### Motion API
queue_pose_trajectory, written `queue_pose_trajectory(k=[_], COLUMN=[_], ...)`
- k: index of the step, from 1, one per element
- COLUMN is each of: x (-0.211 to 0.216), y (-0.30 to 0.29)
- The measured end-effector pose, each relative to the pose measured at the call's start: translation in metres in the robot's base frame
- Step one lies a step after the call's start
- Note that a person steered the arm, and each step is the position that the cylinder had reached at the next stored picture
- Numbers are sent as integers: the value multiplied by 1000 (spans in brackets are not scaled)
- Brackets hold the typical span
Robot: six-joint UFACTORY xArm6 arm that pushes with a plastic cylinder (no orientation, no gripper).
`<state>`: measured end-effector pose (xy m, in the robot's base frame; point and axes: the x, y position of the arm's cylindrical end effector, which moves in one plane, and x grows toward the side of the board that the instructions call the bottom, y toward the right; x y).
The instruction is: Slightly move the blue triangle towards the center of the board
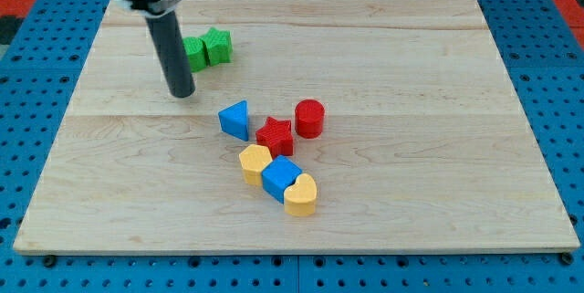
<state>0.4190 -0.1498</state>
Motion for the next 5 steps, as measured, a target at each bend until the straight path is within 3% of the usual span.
queue_pose_trajectory(k=[1, 2, 3, 5], x=[45, 60, 60, 33], y=[0, 49, 60, 134])
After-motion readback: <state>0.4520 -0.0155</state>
